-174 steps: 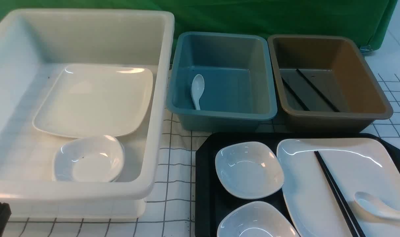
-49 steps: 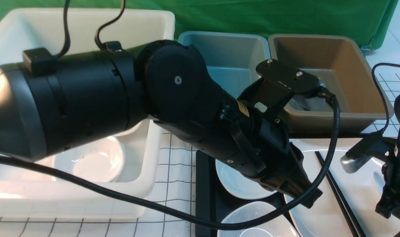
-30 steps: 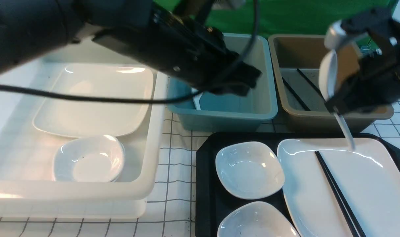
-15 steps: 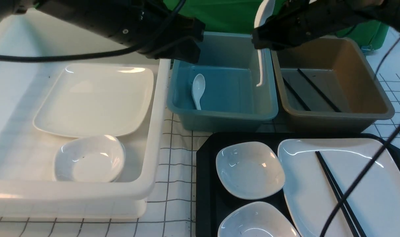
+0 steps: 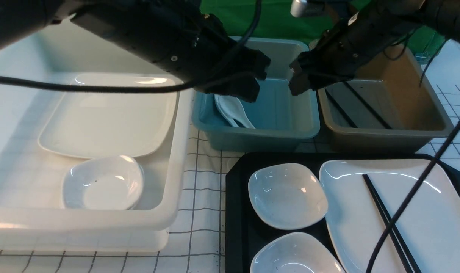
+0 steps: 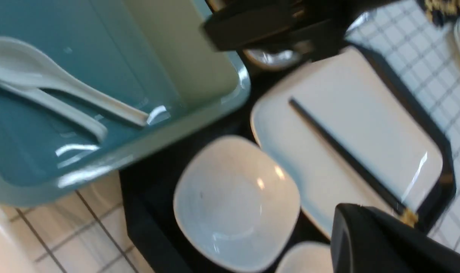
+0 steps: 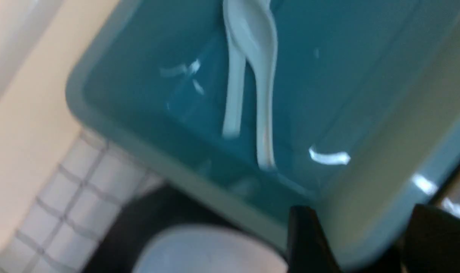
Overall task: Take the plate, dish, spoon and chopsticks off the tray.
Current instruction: Use the right arm to put the soup spoon into the small storage box in the middle, then use the right arm to grab a pair of chopsticks from the plate
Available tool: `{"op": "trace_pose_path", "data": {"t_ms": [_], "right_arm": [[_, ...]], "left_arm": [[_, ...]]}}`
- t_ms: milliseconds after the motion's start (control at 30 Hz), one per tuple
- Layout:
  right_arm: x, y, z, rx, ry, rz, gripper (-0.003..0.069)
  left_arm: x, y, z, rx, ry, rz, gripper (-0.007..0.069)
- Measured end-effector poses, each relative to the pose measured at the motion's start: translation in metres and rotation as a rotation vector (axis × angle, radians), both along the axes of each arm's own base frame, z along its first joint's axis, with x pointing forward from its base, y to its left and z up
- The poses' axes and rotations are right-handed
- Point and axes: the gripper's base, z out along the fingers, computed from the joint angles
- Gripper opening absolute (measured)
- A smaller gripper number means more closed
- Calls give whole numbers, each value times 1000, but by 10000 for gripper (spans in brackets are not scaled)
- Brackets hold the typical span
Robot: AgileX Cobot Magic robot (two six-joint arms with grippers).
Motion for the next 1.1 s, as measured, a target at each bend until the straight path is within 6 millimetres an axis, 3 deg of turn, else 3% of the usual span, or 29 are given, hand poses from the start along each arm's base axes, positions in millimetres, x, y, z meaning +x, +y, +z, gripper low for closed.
{"op": "trace_pose_path", "data": {"t_ms": [67,100,133,233,333,400,433,467,567,700,800,900,1100], "right_arm": [[-17,-20,20,-95,2,-34,235],[-20,-23,25,-98,-6,-47,226],[-34,-41,30,-166,1,-93,158],[-59,-58,31,-211,28,-142,128],[-89,-70,2,-253,138,-151,203],[-101,-73,-27,-274,200,-152,300],[-104,-74,-33,-280,216,-151,310],[-111,-76,-57,-283,240,-164,394],[-120,-79,-88,-273,244,-199,514],[-128,-81,-116,-266,252,-228,557],[-129,-81,-129,-276,288,-238,549],[-127,-81,-140,-284,318,-248,492],[-126,-81,-143,-287,328,-253,321]], "left_arm": [[-9,-9,-2,44,-1,-39,-3],[-11,-11,-2,54,0,-47,-3],[-21,-21,-5,101,-2,-87,-3],[-35,-34,-7,159,-9,-139,-3],[-50,-47,-10,207,-15,-203,-3],[-56,-51,-10,216,-19,-224,-3],[-57,-52,-10,216,-19,-227,-3],[-59,-54,-10,219,-22,-236,-3],[-59,-54,-10,220,-18,-228,-3],[-59,-54,-15,225,-13,-220,-3],[-59,-54,-22,224,-13,-214,-3],[-60,-55,-34,228,-3,-214,-3],[-65,-57,-43,216,40,-252,-3]]}}
